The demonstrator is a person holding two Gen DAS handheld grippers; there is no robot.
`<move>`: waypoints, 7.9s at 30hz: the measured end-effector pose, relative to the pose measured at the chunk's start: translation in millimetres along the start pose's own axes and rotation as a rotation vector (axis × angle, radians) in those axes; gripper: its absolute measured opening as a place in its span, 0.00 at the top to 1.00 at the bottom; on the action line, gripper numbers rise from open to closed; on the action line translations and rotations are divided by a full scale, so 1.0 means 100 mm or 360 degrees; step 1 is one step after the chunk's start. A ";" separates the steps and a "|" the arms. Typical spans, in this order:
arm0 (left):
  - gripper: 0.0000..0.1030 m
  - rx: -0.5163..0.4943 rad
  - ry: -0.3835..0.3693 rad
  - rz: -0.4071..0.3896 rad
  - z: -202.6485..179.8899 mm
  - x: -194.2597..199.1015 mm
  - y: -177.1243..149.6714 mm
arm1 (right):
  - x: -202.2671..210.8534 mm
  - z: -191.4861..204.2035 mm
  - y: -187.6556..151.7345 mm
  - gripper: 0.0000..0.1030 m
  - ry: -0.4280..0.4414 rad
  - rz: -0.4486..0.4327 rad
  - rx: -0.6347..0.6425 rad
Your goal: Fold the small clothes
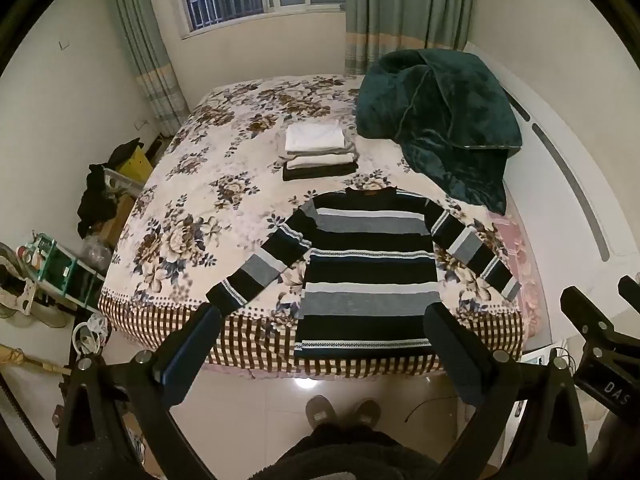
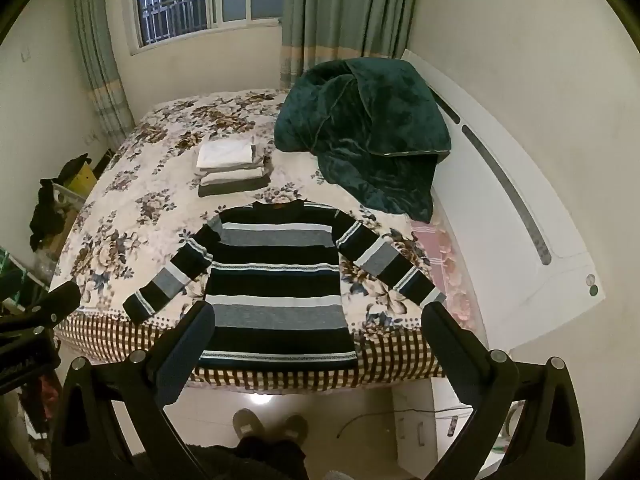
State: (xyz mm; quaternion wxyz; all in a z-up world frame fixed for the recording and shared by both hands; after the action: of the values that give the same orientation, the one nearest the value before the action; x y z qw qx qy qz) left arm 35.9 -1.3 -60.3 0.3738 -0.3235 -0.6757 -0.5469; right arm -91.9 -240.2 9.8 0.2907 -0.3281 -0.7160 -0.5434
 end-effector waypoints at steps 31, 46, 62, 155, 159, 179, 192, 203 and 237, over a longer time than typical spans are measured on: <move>0.00 -0.0013 0.0025 -0.0041 -0.05 0.10 0.05 | 0.26 0.07 0.13 0.00 0.0027 -0.0012 0.0042; 0.00 -0.0012 0.0019 -0.0060 -0.07 0.21 0.10 | 0.33 0.06 0.21 0.00 0.0047 -0.0031 0.0053; 0.00 -0.0002 0.0013 -0.0081 -0.13 0.25 0.12 | 0.36 -0.02 0.21 0.00 0.0054 -0.0045 0.0065; 0.00 0.0451 0.0722 0.0269 1.04 -5.72 -0.15 | -7.00 -0.56 0.89 0.94 0.0082 0.0051 -0.0508; 0.00 0.0625 0.0787 0.0290 1.48 -5.74 -0.26 | -7.43 1.06 1.36 0.94 0.0263 0.0116 -0.0165; 0.00 0.1320 0.0527 0.0557 3.02 -5.33 -1.04 | -7.91 2.56 0.71 0.15 0.0426 0.0496 0.0047; 0.69 0.2392 0.0363 0.0233 4.20 -5.55 -0.85 | -7.63 1.34 -0.03 0.15 0.0029 0.0743 -0.0139; 0.90 0.1347 0.0532 -0.0016 3.21 -5.28 0.60 | -7.93 1.24 0.05 0.04 -0.0083 0.0787 -0.0047; 0.03 0.0346 0.0284 0.0108 -0.77 -5.77 1.03 | -7.79 -1.55 -0.19 0.04 0.0804 0.0566 -0.0677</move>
State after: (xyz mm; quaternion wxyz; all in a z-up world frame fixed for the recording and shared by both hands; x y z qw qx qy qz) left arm 429.7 -73.6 -495.2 0.4834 -0.2539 -0.6837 -0.4842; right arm 381.5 -514.0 -565.9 0.4734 -0.3558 -0.4247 -0.6848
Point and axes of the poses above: each gripper's, at about its wrist camera, not at the fingertips, and x roughly against the way its jaws point, z to its left, y to its top, the point moved 7 cm from there along -x, roughly the way its jaws point, and after that the axes turned 15 degrees about x, right-handed, at the moved point
